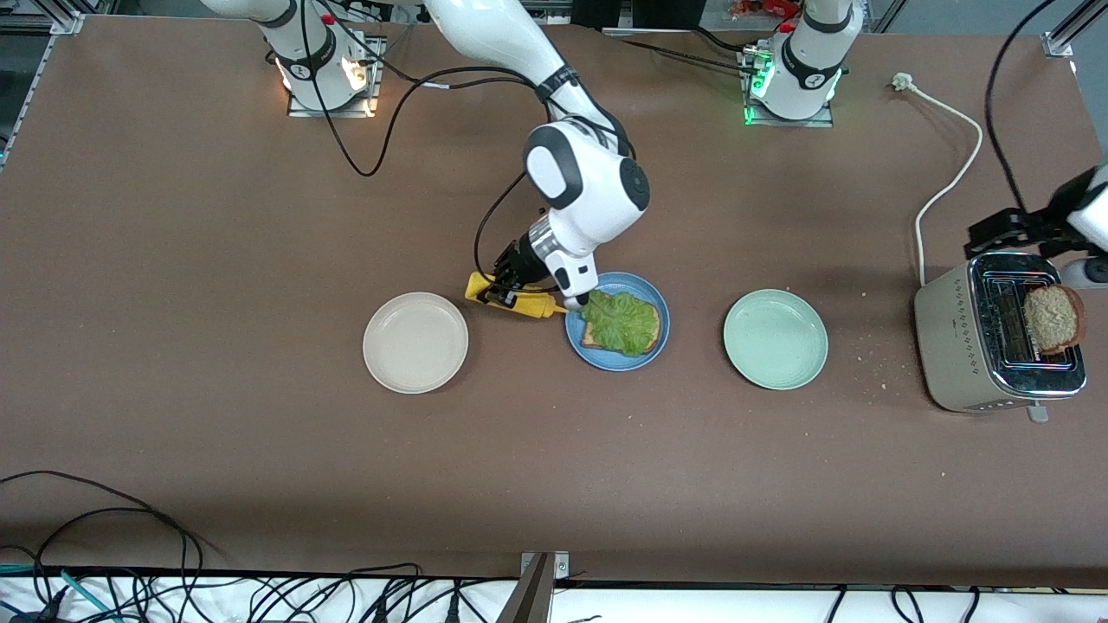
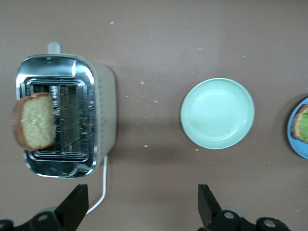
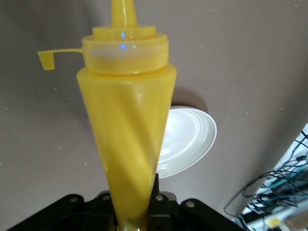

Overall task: Make sandwich in blue plate with both arms
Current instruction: 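Tilt the mustard bottle over the lettuce with the right gripper, then carry the mustard back beside the white plate while the left gripper reaches the toaster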

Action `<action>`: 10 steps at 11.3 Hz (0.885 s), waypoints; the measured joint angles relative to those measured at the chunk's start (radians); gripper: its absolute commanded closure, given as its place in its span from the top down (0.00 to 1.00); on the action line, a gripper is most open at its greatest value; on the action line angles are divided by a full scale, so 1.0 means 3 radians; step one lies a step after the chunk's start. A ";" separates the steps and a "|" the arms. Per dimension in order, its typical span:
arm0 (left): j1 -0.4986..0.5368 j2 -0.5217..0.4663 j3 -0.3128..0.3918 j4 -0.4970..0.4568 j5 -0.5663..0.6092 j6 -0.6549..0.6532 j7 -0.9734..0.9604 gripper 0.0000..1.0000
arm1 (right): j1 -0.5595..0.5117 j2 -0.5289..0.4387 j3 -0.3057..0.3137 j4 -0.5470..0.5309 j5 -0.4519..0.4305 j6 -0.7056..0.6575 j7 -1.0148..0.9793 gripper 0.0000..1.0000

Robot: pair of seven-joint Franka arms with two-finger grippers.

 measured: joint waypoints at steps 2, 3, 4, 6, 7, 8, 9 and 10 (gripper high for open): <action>0.0237 0.0107 0.0011 0.0003 0.0000 0.0002 0.0407 1.00 | -0.0436 -0.0432 0.0362 -0.0126 0.0003 0.0171 -0.0122 0.00; 0.0359 0.0194 0.0020 0.0011 0.0000 0.0060 0.0601 1.00 | -0.0675 -0.0674 0.0551 -0.0240 0.0012 0.0274 -0.0199 0.00; 0.0492 0.0296 0.0028 0.0022 0.0000 0.0137 0.0792 1.00 | -0.0878 -0.0881 0.0692 -0.0326 0.0067 0.0322 -0.0302 0.00; 0.0743 0.0522 0.0042 0.0032 0.0000 0.0310 0.1009 1.00 | -0.1119 -0.1148 0.0780 -0.0424 0.0405 0.0333 -0.0536 0.00; 0.0835 0.0634 0.0043 0.0036 0.0000 0.0400 0.1066 1.00 | -0.1254 -0.1210 0.0822 -0.0457 0.0619 0.0334 -0.0706 0.00; 0.0882 0.0730 0.0043 0.0044 0.0000 0.0452 0.1082 1.00 | -0.1460 -0.1233 0.0926 -0.0474 0.0797 0.0340 -0.0928 0.00; 0.0916 0.0812 0.0041 0.0052 0.0000 0.0473 0.1086 1.00 | -0.1711 -0.1236 0.1057 -0.0492 0.0936 0.0358 -0.1169 0.00; 0.0951 0.0892 0.0041 0.0057 0.0000 0.0558 0.1193 1.00 | -0.1965 -0.1234 0.1189 -0.0507 0.1038 0.0377 -0.1455 0.00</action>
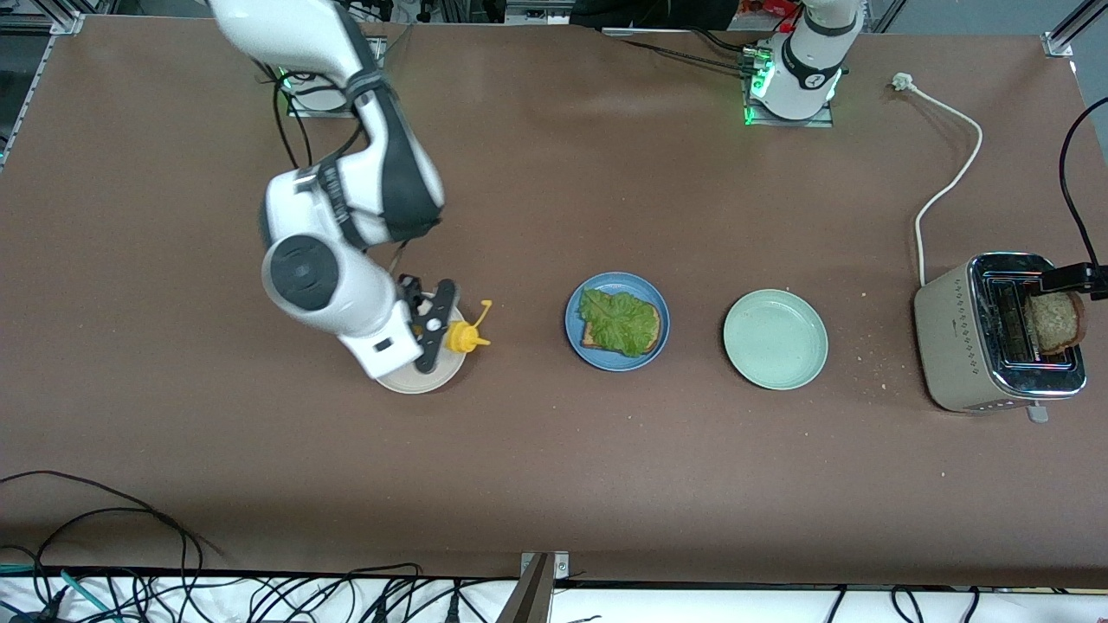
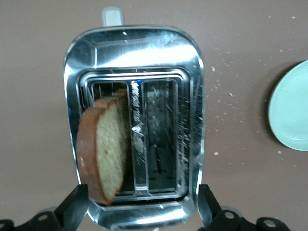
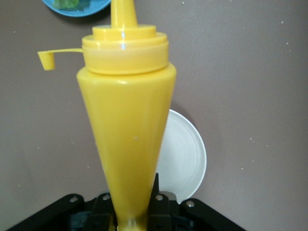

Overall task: Make sandwich in blue plate with both arms
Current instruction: 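Carry the mustard back beside the white plate while the left gripper reaches the toaster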

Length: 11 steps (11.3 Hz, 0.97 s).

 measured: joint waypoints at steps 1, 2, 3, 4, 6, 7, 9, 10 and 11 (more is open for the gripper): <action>0.0042 0.0071 0.0000 0.0004 0.0000 0.0110 0.0123 1.00 | -0.0229 0.0002 0.0129 -0.0006 0.0097 0.0009 -0.0277 0.00; 0.0098 0.0130 0.0000 0.0011 0.0000 0.0177 0.0211 1.00 | -0.0455 0.0004 0.0262 -0.0011 0.0216 0.0017 -0.0537 0.00; 0.0144 0.0171 0.0000 0.0021 0.0000 0.0184 0.0259 0.96 | -0.0670 0.0007 0.0391 -0.0017 0.0340 0.0023 -0.0774 0.00; 0.0179 0.0207 0.0000 0.0024 0.0000 0.0191 0.0282 0.70 | -0.0890 0.0015 0.0508 -0.0023 0.0468 0.0024 -0.1018 0.00; 0.0223 0.0262 -0.0002 0.0027 -0.0001 0.0241 0.0321 0.02 | -0.1272 0.0064 0.0633 -0.0040 0.0749 0.0020 -0.1492 0.00; 0.0229 0.0271 -0.0003 0.0030 -0.0001 0.0244 0.0346 0.00 | -0.1471 0.0118 0.0719 -0.0053 0.0883 0.0020 -0.1753 0.00; 0.0229 0.0271 -0.0011 0.0048 -0.0001 0.0244 0.0404 0.00 | -0.1839 0.0269 0.0921 -0.0070 0.1014 0.0019 -0.2201 0.00; 0.0230 0.0271 -0.0014 0.0058 -0.0001 0.0244 0.0411 0.00 | -0.1978 0.0343 0.0999 -0.0071 0.1070 0.0019 -0.2397 0.00; 0.0230 0.0270 -0.0015 0.0068 -0.0001 0.0244 0.0414 0.00 | -0.2091 0.0415 0.1053 -0.0074 0.1138 -0.0004 -0.2581 0.00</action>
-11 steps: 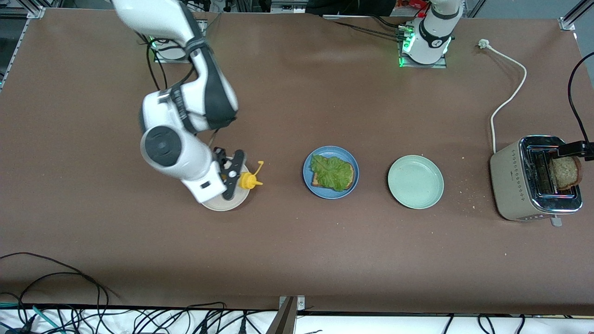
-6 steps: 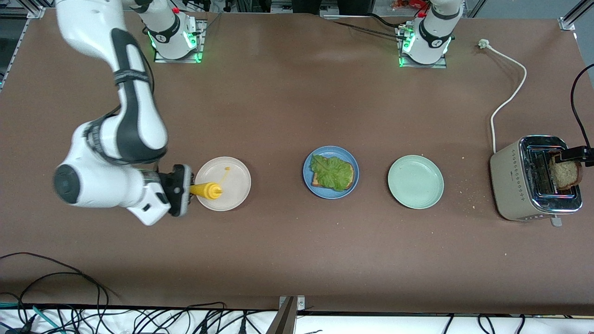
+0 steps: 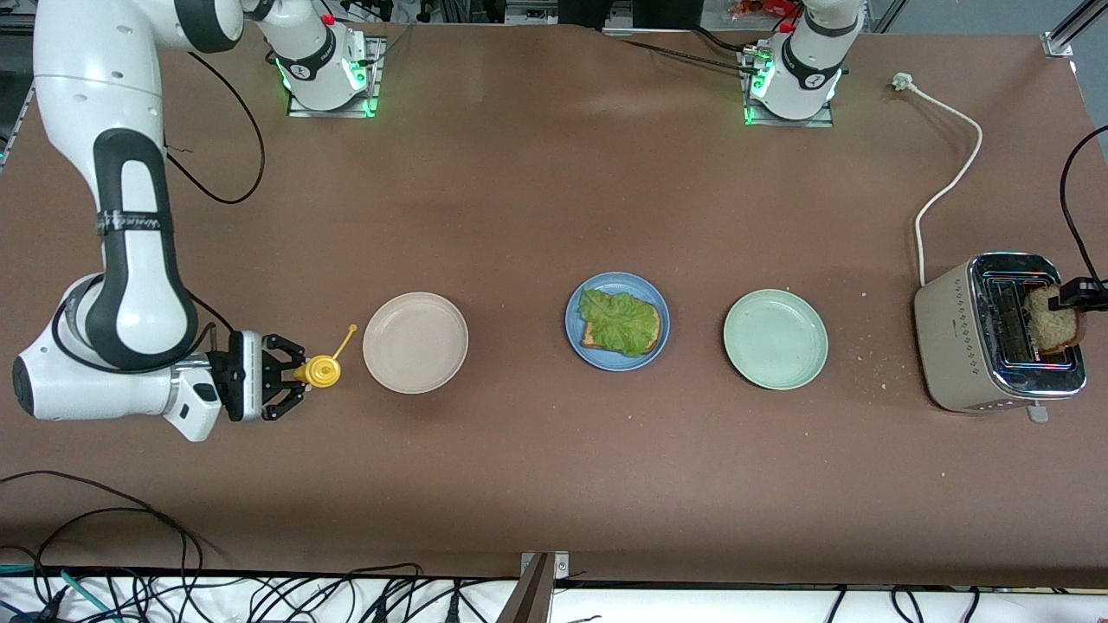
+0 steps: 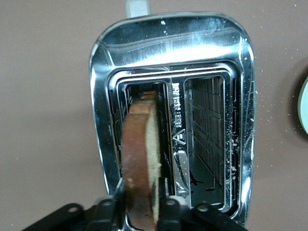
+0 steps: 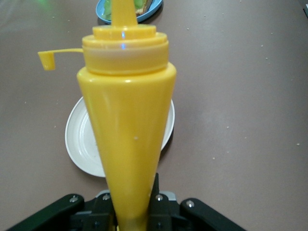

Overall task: Make sandwich in blue plate with both arms
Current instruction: 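Carry the mustard back beside the white plate while the left gripper reaches the toaster, then grasp the toasted bread slice with the left gripper and lift it, then carry the bread slice with the left gripper over the blue plate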

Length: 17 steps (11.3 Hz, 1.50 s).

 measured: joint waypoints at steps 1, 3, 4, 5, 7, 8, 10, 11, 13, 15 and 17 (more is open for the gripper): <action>0.0001 -0.0002 -0.0001 0.0009 0.0000 0.0000 0.0002 0.00 | -0.0101 0.0086 0.0032 -0.0003 0.0118 -0.0039 -0.0199 0.00; 0.0005 -0.0010 -0.0002 0.0061 -0.0001 -0.0031 0.0004 0.00 | -0.0253 0.0277 0.0055 -0.0007 0.0341 -0.0108 -0.0571 0.00; 0.0008 -0.0024 -0.0002 0.0113 -0.0001 -0.0083 0.0005 0.00 | -0.0307 0.0368 0.0061 -0.0008 0.0418 -0.0140 -0.0712 0.00; 0.0009 -0.0045 -0.0007 0.0178 -0.0001 -0.0161 0.0006 0.00 | -0.0346 0.0448 0.0067 -0.0004 0.0494 -0.0191 -0.0802 0.00; 0.0005 -0.0127 -0.0047 0.0372 -0.0001 -0.0486 0.0007 0.00 | -0.0389 0.0584 0.0072 0.0017 0.0630 -0.0283 -0.0924 0.00; 0.0000 -0.0166 -0.0095 0.0514 -0.0003 -0.0710 0.0011 0.00 | -0.0394 0.0636 0.0074 0.0022 0.0726 -0.0310 -0.0968 0.00; -0.0007 -0.0217 -0.0319 0.0767 -0.0005 -0.1143 0.0016 0.00 | -0.0399 0.0711 0.0085 0.0031 0.0884 -0.0370 -0.1019 0.00; -0.0013 -0.0228 -0.0479 0.0847 -0.0008 -0.1307 0.0014 0.00 | -0.0403 0.0736 0.0089 0.0032 0.0935 -0.0380 -0.1026 0.00; -0.0024 -0.0232 -0.0862 0.0889 -0.0062 -0.1442 0.0009 0.00 | -0.0415 0.0796 0.0098 0.0037 0.1024 -0.0387 -0.1035 0.00; -0.0113 -0.0171 -0.1143 0.0839 -0.0384 -0.1474 -0.0001 0.00 | -0.0447 0.0896 0.0100 0.0038 0.1245 -0.0481 -0.1038 0.01; -0.0413 0.0075 -0.1173 0.0774 -0.0797 -0.1470 -0.0127 0.00 | -0.0482 0.0970 0.0101 0.0047 0.1365 -0.0553 -0.1073 0.24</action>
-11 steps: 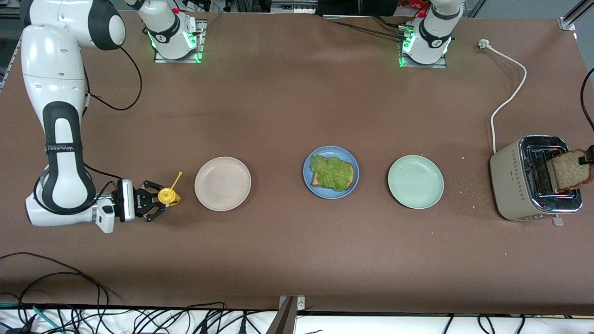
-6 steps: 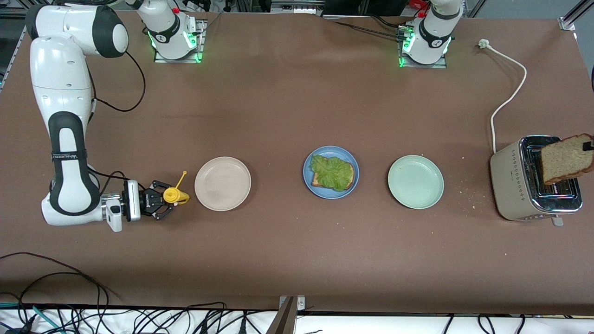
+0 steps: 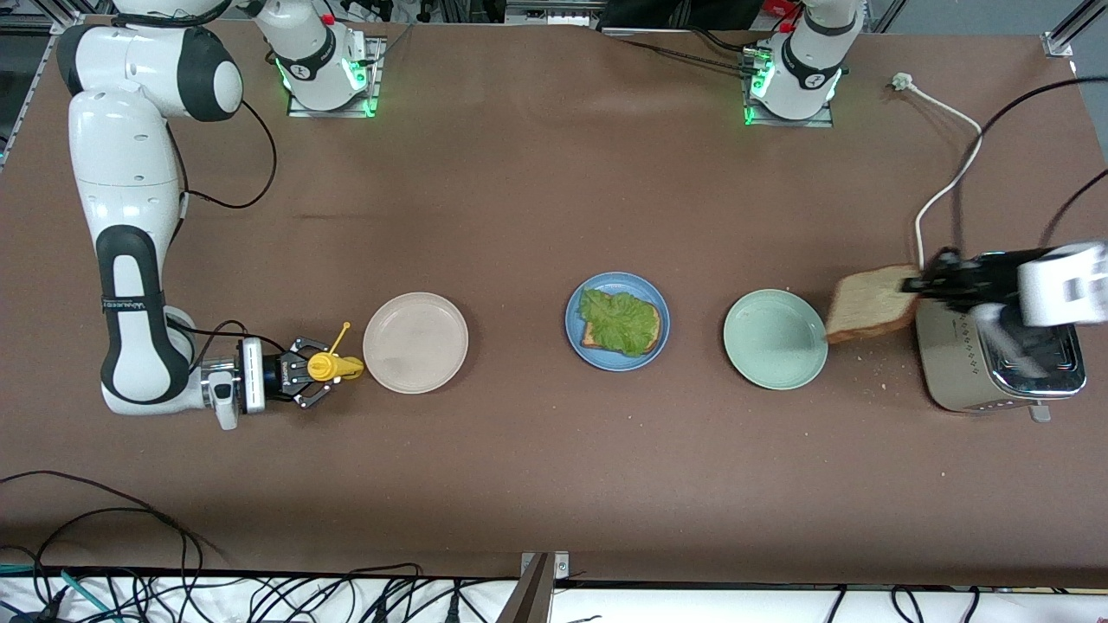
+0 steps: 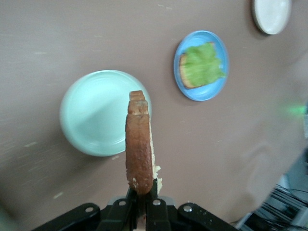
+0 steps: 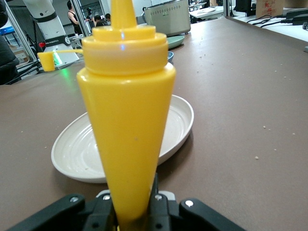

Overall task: Make sandwich in blue plate with both arms
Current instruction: 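Carry the bread slice with the left gripper over the blue plate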

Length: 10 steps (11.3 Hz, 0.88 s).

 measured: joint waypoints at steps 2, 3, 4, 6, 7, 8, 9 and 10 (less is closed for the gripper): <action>-0.0391 0.0389 -0.0004 -0.0019 -0.0492 0.0222 -0.0220 0.00 | -0.0015 0.0002 -0.0011 0.0026 0.0001 -0.0001 -0.0002 1.00; -0.0587 0.0555 -0.0008 -0.0018 -0.0703 0.0430 -0.0286 0.00 | -0.0021 0.0002 -0.0023 0.0042 0.0001 -0.0001 -0.0002 1.00; -0.0769 0.0671 -0.0014 -0.0015 -0.0894 0.0637 -0.0351 0.00 | -0.0024 0.0002 -0.0041 0.0052 0.0001 -0.0002 -0.0015 1.00; -0.1100 0.0801 -0.0021 -0.0044 -0.1241 0.0993 -0.0475 0.00 | -0.0029 0.0001 -0.0073 0.0062 0.0001 -0.0002 -0.0056 1.00; -0.1224 0.0843 -0.0020 -0.0115 -0.1350 0.1183 -0.0519 0.00 | -0.0030 0.0001 -0.0092 0.0066 0.0001 -0.0002 -0.0066 1.00; -0.1303 0.0887 -0.0018 -0.0227 -0.1459 0.1313 -0.0525 0.00 | -0.0030 0.0001 -0.0123 0.0071 0.0001 -0.0002 -0.0074 1.00; -0.1346 0.0930 -0.0017 -0.0350 -0.1514 0.1410 -0.0522 0.00 | -0.0030 0.0000 -0.0177 0.0081 0.0001 -0.0003 -0.0081 1.00; -0.1349 0.0964 -0.0015 -0.0451 -0.1520 0.1455 -0.0521 0.00 | -0.0031 -0.0004 -0.0240 0.0096 -0.0007 -0.0014 -0.0086 1.00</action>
